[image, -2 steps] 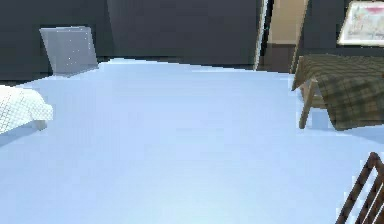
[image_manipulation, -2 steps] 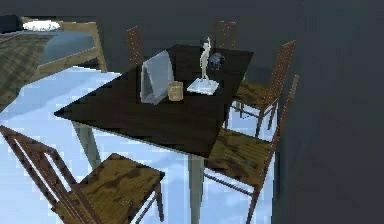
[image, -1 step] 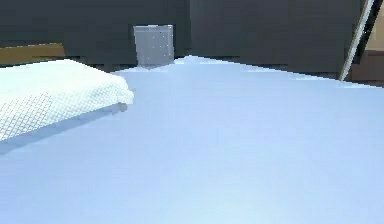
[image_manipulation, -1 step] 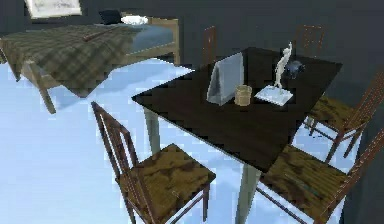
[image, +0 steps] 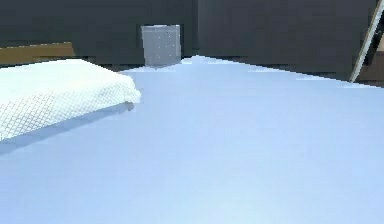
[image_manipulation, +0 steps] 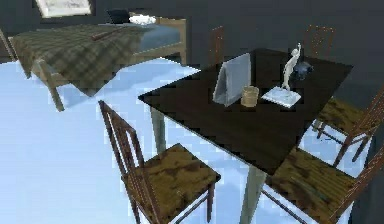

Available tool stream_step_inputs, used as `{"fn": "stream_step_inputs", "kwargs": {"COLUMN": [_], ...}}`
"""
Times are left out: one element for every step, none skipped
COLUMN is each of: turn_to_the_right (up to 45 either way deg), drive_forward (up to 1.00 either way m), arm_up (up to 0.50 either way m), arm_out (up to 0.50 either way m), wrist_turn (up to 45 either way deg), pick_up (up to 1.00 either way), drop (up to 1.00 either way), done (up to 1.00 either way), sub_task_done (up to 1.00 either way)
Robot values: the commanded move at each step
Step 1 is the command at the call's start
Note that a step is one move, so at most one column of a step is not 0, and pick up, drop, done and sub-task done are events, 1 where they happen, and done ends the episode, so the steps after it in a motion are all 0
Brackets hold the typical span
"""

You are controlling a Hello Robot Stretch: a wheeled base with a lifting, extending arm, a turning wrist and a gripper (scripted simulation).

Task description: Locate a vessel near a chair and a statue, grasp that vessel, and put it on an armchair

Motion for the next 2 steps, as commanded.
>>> {"fn": "stream_step_inputs", "kwargs": {"turn_to_the_right": [0.0,45.0], "drive_forward": [0.40,0.00], "arm_up": [0.00,0.00], "arm_out": [0.00,0.00], "wrist_turn": [0.0,0.0], "pick_up": [0.00,0.00], "drop": [0.00,0.00], "done": [0.00,0.00], "sub_task_done": [0.00,0.00]}}
